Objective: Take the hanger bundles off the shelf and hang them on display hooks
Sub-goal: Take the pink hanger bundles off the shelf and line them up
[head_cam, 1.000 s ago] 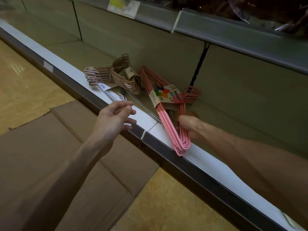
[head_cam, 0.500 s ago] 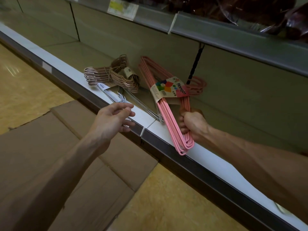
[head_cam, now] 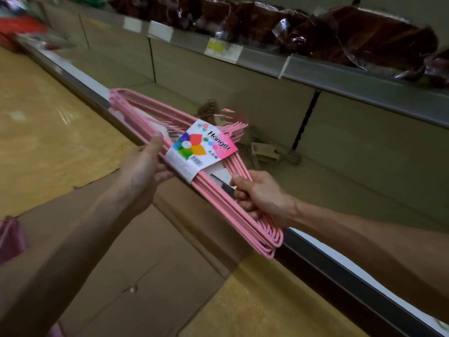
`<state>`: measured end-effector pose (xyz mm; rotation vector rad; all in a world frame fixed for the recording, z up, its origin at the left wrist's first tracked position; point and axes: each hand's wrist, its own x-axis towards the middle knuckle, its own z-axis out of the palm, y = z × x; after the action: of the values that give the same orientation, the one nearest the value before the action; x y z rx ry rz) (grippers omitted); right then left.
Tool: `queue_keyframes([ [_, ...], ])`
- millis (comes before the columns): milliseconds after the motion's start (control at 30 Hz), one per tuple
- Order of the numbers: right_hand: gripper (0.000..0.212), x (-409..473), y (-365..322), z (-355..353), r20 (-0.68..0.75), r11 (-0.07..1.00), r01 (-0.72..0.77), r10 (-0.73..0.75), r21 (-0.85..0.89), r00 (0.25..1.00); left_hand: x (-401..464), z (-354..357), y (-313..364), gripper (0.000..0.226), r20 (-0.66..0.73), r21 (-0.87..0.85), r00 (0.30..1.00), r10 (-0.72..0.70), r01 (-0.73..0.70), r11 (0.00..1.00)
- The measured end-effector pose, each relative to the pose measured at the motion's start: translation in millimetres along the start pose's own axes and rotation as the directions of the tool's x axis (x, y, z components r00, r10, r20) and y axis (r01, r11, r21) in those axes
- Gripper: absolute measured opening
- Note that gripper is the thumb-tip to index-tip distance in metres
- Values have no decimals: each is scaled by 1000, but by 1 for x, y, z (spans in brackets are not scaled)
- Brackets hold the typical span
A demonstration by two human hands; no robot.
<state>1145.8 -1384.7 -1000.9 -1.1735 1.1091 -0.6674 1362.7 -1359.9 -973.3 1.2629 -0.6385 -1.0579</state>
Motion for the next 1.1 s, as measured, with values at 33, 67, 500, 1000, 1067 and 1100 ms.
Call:
queue_keyframes([
  [33,16,-1,-1,10,37,1000,5,-4,-21,999,-1,-7,7,29,-66,-72,998,9,-14,997],
  [67,16,-1,-2,19,75,999,12,-9,-36,997,-3,-13,14,25,-148,-145,989,6,-27,989],
  [500,25,-7,-26,97,424,1000,-15,20,-16,905,-14,-113,64,39,-469,-321,883,-26,-143,936],
  [1000,34,-32,-68,157,947,824,-515,-79,238,312,-21,-169,67,42,-257,-640,965,-55,-127,758],
  [1067,34,-36,-69,162,920,854,-458,-60,248,387,-13,-179,65,47,-264,-609,961,-82,-100,787],
  [1100,33,-36,-69,164,901,869,-426,-50,252,432,-10,-185,64,52,-278,-571,956,-99,-81,817],
])
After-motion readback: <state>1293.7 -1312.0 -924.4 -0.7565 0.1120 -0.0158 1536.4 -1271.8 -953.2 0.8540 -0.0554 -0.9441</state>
